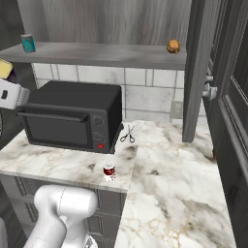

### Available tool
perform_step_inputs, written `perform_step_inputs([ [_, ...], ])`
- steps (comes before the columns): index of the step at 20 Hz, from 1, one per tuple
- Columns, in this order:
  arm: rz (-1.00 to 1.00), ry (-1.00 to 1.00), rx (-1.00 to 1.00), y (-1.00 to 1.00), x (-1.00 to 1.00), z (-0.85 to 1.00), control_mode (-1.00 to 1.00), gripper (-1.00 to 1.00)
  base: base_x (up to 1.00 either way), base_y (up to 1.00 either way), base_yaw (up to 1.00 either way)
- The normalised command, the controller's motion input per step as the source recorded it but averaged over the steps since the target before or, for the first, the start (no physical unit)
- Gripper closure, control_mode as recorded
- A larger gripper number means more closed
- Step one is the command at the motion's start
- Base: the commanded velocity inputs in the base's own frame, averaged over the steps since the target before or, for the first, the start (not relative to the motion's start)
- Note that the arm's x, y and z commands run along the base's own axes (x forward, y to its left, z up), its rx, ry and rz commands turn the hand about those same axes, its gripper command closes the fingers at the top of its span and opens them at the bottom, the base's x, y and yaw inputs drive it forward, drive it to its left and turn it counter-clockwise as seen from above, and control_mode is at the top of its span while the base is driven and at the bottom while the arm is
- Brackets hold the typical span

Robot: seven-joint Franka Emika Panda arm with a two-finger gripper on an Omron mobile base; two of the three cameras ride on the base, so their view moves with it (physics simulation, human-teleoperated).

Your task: Pick the cans from the counter and place them in their designated side in the cabinet.

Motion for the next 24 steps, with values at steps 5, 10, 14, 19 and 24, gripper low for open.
perform_step_inputs([
  [5,0.03,0.02,0.02,0.0,0.14,0.16,-1.0,1.0,0.0,0.0,0.0],
  [10,0.01,0.0,0.01,0.0,0.22,0.0,-1.0,1.0,0.0,0.0,0.0],
  [14,0.0,-0.01,0.0,0.0,0.32,0.0,-1.0,1.0,0.0,0.0,0.0],
  [19,0.0,-0.04,0.0,0.0,0.21,0.07,-1.0,1.0,0.0,0.0,0.0],
  [24,0.01,-0.09,0.0,0.0,0.0,0.21,-1.0,1.0,0.0,0.0,0.0],
])
